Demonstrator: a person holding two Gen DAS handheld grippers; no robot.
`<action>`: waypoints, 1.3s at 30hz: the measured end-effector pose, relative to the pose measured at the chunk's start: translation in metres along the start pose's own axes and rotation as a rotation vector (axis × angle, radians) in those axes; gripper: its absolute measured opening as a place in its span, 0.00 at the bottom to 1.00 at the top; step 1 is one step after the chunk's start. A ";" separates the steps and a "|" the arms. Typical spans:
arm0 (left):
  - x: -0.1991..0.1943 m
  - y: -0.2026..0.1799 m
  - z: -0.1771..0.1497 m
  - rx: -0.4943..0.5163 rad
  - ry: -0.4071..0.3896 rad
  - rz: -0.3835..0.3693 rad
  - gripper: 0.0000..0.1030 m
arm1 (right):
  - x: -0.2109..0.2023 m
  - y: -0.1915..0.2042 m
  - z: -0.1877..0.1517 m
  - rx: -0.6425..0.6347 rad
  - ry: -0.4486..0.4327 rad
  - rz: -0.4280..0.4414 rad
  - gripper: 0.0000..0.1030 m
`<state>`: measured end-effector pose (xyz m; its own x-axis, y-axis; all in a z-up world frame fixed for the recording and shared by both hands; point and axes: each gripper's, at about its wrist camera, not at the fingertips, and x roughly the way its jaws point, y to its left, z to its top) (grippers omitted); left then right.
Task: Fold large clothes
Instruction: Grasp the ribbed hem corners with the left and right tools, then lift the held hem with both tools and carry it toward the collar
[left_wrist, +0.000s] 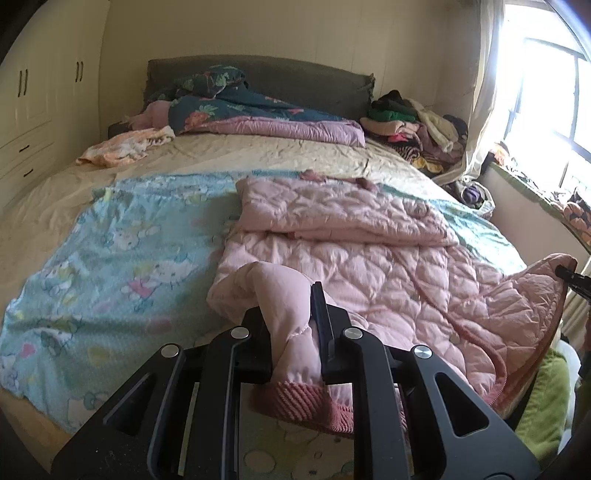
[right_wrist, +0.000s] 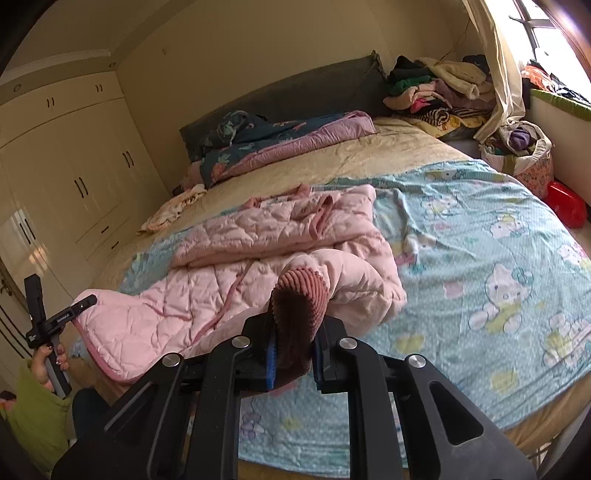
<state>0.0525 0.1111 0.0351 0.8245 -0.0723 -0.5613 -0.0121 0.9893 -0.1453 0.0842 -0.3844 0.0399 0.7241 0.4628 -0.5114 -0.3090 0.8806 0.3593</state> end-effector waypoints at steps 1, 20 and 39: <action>0.001 -0.001 0.003 0.000 -0.006 0.000 0.09 | 0.001 -0.001 0.004 0.003 -0.008 0.002 0.13; 0.003 -0.006 0.066 -0.033 -0.097 -0.009 0.09 | 0.001 0.005 0.060 0.005 -0.093 -0.018 0.13; 0.016 -0.002 0.103 -0.077 -0.116 -0.012 0.09 | 0.011 -0.001 0.096 0.039 -0.113 -0.028 0.13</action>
<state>0.1237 0.1214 0.1102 0.8846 -0.0642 -0.4619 -0.0421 0.9754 -0.2162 0.1511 -0.3900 0.1089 0.7977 0.4216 -0.4312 -0.2647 0.8873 0.3777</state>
